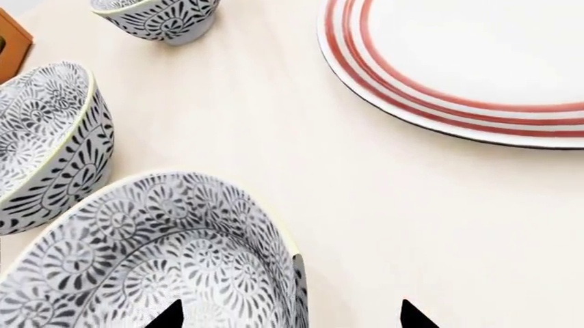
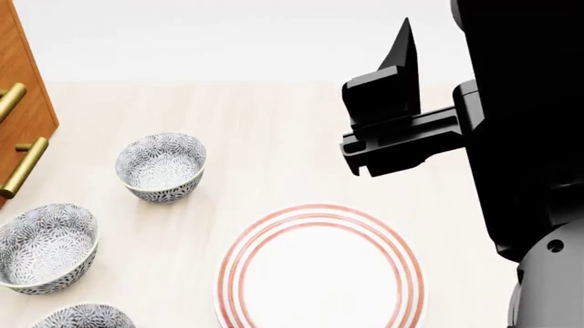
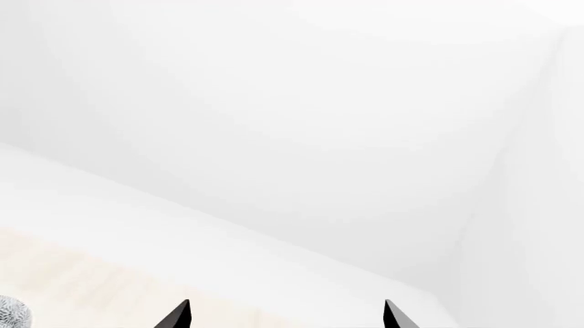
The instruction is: Put the bowl at the front on the plate.
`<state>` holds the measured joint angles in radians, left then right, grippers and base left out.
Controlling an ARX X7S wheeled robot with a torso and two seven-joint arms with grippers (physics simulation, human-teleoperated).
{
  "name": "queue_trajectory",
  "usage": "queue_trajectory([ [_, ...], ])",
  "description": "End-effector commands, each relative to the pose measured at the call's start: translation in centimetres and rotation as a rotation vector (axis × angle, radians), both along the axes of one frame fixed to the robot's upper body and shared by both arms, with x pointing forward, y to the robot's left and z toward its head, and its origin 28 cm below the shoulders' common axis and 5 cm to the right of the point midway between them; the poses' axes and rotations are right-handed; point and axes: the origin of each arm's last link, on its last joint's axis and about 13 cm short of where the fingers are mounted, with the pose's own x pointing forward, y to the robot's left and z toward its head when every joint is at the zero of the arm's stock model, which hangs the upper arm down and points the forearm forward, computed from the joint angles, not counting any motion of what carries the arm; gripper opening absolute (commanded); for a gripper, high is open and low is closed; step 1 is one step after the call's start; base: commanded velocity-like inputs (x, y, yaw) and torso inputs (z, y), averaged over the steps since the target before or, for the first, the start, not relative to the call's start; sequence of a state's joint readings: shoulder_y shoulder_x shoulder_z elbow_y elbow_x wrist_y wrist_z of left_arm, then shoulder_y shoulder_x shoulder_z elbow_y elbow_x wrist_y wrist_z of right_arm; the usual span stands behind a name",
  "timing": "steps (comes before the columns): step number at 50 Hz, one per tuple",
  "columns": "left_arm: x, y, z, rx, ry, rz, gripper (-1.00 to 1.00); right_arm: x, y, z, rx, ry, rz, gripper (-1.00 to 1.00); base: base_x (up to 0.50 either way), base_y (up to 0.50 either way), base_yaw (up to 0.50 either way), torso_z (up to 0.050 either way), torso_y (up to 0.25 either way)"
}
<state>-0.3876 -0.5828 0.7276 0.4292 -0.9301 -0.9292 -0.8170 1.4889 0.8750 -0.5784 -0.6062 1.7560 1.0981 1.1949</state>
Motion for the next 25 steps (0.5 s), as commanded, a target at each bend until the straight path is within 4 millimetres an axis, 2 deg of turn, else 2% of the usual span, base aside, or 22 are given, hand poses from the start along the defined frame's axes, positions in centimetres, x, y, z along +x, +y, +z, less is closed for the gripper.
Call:
queue_trajectory([
  [1,-0.08,0.15,-0.5,0.01,0.023,0.01,1.0,-0.04,-0.03,-0.02,0.001,-0.001,-0.001,1.0,0.0,0.0,0.0,0.0,0.0],
  [6,-0.14,0.19,-0.62,0.024,0.058,0.014,1.0,-0.11,-0.07,-0.01,0.001,-0.002,-0.002,1.0,0.0,0.0,0.0,0.0,0.0],
  [7,-0.13,0.18,-0.5,0.026,0.043,0.015,-1.0,-0.12,-0.08,-0.01,0.0,-0.001,-0.002,1.0,0.0,0.0,0.0,0.0,0.0],
  [25,-0.13,0.19,-0.56,0.019,0.042,0.009,-1.0,-0.31,-0.16,-0.13,0.005,-0.007,-0.005,1.0,0.0,0.0,0.0,-0.001,0.0],
])
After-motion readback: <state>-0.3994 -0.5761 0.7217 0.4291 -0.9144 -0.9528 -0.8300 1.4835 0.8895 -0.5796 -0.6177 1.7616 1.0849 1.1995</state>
